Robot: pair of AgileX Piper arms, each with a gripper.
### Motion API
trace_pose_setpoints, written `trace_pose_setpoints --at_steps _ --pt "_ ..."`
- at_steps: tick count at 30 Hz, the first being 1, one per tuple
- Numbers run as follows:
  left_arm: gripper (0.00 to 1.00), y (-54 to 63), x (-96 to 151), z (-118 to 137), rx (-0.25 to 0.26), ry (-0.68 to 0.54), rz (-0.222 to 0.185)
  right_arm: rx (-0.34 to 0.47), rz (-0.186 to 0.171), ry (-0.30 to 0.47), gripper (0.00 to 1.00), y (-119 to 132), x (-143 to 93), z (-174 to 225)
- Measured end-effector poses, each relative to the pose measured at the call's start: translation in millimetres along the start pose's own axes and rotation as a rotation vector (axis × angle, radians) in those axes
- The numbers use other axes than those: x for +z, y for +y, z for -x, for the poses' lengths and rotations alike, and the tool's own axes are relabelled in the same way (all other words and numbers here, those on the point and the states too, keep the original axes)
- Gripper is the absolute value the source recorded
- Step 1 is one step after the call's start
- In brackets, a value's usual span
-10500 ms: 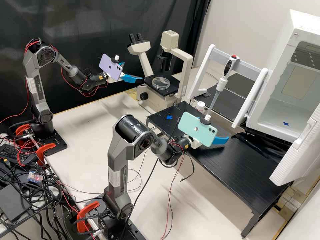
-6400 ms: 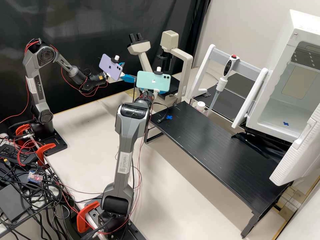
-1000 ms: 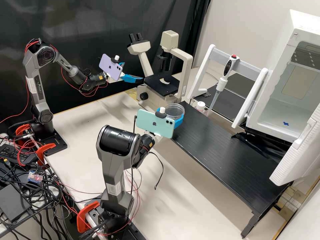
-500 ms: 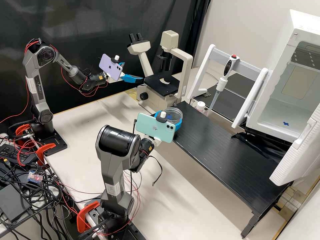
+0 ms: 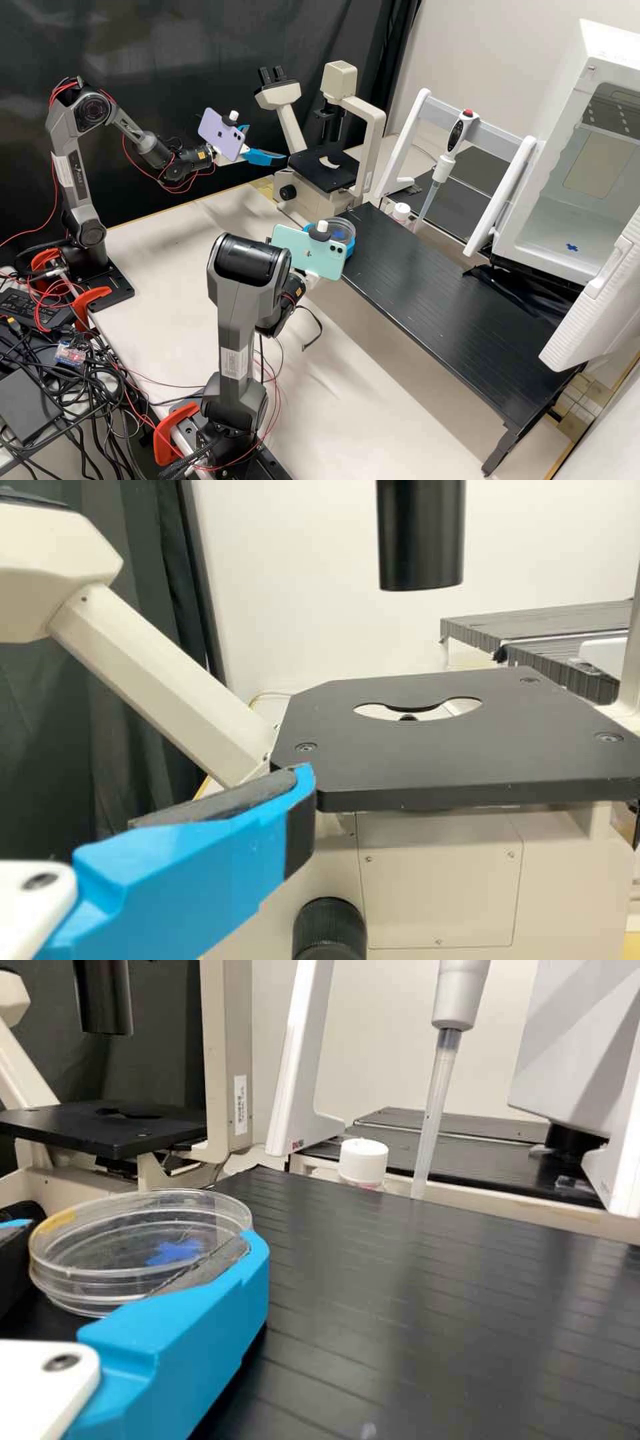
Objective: Move the petri dish to the bench
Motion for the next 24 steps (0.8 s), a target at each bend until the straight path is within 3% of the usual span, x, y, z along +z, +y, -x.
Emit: trace_pose_setpoints --at_steps 1,2,6,9,18,24 --pt "1.00 0.0 0.0 0.0 0.000 0.000 0.000 0.005 0.001 0.001 0.00 -0.2 0.3 -0.3" --pt "1.00 0.0 0.0 0.0 0.000 0.000 0.000 0.006 0.000 0.000 1.00 -0.3 0.6 -0.4" --pt "1.00 0.0 0.0 0.0 0.000 0.000 0.000 0.009 0.008 0.003 1.00 -1.1 -0.1 -1.1" --pt "1.00 0.0 0.0 0.0 0.000 0.000 0.000 0.015 0.036 0.000 1.00 -0.6 -0.6 -1.8" --pt "1.00 0.0 0.0 0.0 0.000 0.000 0.000 0.034 0.075 0.010 1.00 3.4 -4.4 -0.9" --pt "1.00 0.0 0.0 0.0 0.000 0.000 0.000 0.063 0.071 0.073 1.00 18.4 -16.0 11.2"
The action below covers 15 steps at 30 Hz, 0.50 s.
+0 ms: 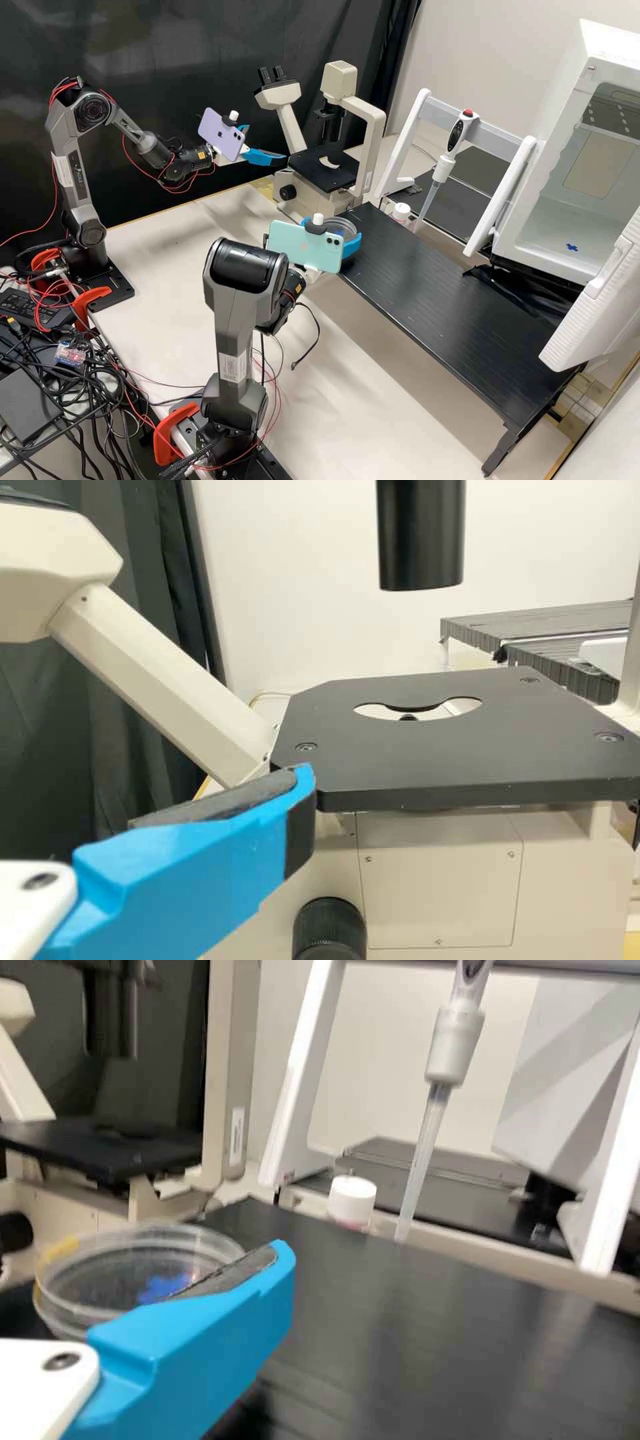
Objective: Move the petri dish to the bench
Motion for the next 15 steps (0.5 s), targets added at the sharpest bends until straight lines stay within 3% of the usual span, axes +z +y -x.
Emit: trace_pose_setpoints --at_steps 5,8,11,15 --pt "1.00 0.0 0.0 0.0 0.000 0.000 0.000 0.080 -0.008 0.108 1.00 26.2 -12.1 21.9" --pt "1.00 0.0 0.0 0.0 0.000 0.000 0.000 0.178 -0.033 0.167 1.00 46.2 -20.6 37.9" --pt "1.00 0.0 0.0 0.0 0.000 0.000 0.000 0.271 -0.059 0.163 1.00 59.7 -23.8 47.6" --pt "1.00 0.0 0.0 0.0 0.000 0.000 0.000 0.405 -0.091 0.048 1.00 74.2 -18.0 57.0"
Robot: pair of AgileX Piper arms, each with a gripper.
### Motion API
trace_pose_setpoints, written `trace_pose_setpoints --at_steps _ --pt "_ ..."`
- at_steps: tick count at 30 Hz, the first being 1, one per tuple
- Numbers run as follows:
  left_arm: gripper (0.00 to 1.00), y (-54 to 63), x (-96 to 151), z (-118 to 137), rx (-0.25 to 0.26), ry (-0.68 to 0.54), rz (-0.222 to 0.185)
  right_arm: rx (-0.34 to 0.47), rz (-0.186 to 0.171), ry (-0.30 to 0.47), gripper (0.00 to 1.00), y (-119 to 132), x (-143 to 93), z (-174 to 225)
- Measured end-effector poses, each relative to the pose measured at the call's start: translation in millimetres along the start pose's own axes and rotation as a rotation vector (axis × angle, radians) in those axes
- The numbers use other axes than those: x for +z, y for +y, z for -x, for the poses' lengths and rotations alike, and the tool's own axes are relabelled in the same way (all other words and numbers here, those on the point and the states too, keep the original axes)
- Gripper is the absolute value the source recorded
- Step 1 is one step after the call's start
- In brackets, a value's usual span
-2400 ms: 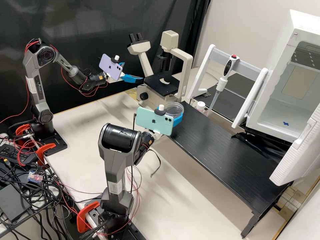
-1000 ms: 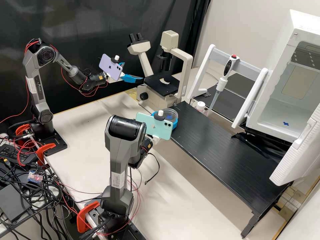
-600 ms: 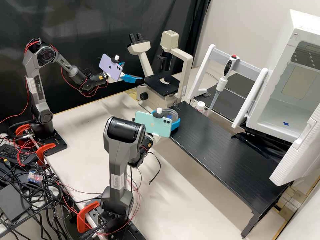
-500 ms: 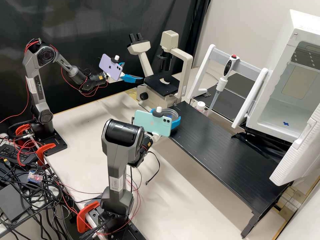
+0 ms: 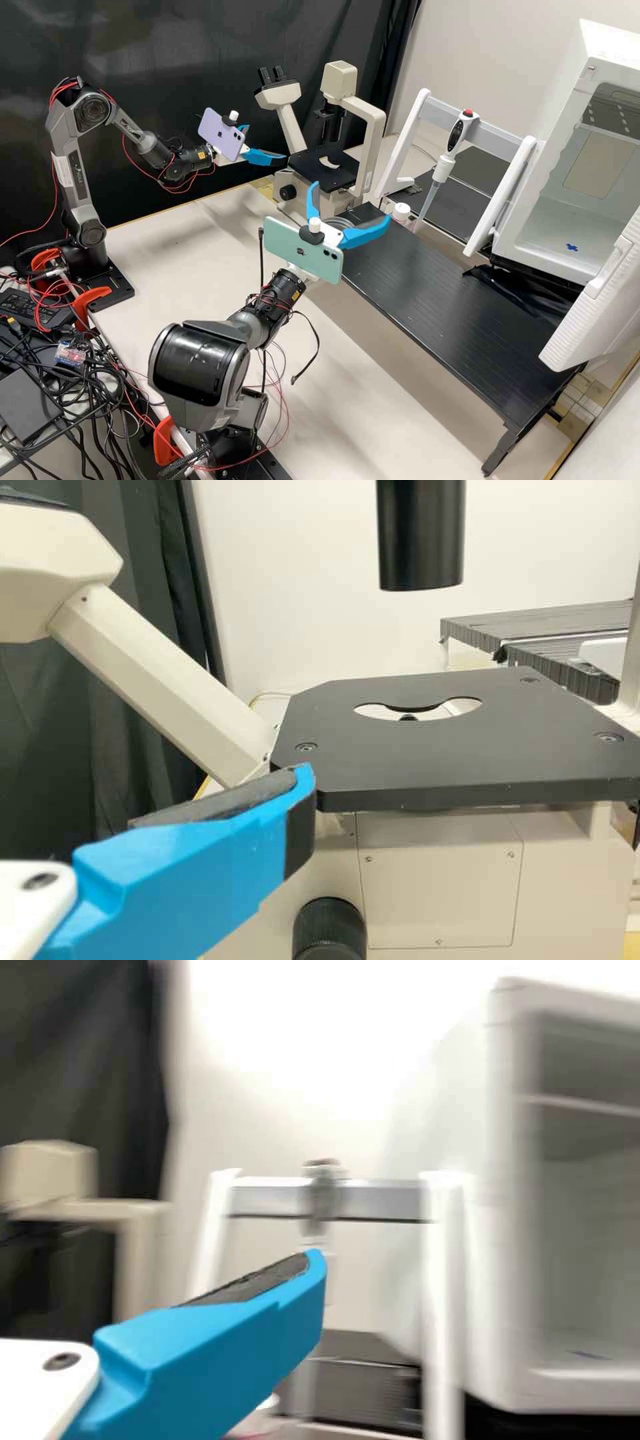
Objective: Move the petri dish to the bench
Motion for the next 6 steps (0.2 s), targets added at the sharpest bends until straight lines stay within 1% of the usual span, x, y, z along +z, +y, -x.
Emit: trace_pose_setpoints --at_steps 3,6 --pt "1.00 0.0 0.0 0.0 0.000 0.000 0.000 0.045 -0.015 -0.056 1.00 5.8 5.3 0.5" --pt "1.00 0.0 0.0 0.0 0.000 0.000 0.000 0.069 -0.036 -0.072 1.00 9.7 9.3 -0.6"
